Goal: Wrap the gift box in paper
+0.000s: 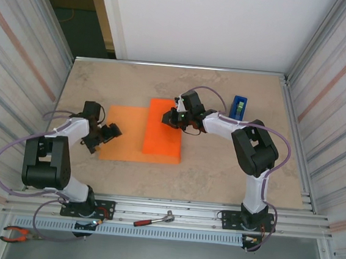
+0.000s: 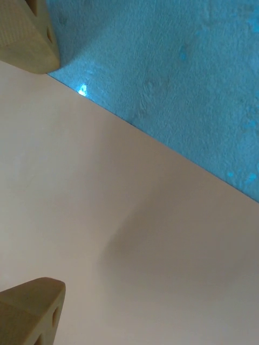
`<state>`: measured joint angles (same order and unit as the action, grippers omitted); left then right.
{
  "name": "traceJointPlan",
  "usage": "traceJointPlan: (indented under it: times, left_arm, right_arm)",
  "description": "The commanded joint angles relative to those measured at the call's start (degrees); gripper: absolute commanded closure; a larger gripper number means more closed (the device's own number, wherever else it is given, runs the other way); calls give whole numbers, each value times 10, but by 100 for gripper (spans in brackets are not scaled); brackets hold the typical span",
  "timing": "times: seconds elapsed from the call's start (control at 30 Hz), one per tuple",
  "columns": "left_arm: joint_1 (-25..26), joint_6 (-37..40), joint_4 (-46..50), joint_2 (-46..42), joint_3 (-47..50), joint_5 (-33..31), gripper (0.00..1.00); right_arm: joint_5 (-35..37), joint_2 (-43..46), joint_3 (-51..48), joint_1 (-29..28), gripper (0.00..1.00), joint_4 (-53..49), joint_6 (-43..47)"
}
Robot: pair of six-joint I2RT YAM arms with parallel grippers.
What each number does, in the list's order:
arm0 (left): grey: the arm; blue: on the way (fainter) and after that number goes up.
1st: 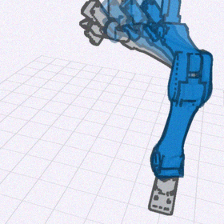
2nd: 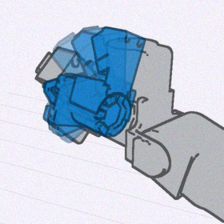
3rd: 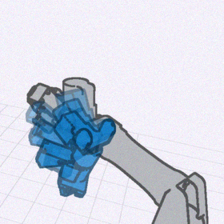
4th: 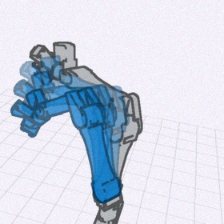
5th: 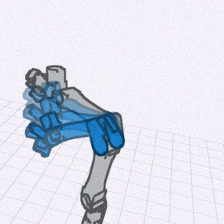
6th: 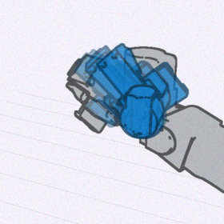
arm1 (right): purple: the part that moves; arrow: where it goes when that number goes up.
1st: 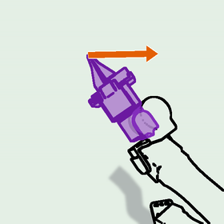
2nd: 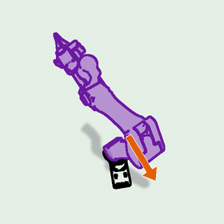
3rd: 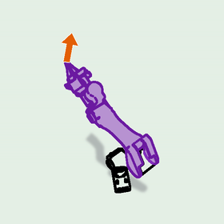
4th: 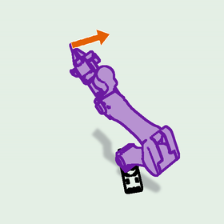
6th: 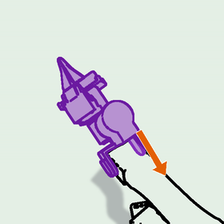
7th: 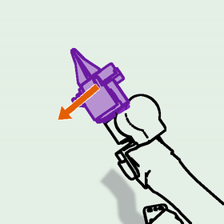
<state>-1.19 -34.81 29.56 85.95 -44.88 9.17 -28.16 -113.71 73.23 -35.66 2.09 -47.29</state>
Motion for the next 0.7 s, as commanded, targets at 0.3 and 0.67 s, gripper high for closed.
traceJointPlan:
  times: [0.3,0.67]
  left_arm:
    - [61,-9,-100,9,10,97,5]
    - [34,54,-147,91,-103,112,1]
  right_arm:
    - [18,-42,-34,-9,89,-80,17]
    - [20,-45,-33,-9,89,-81,19]
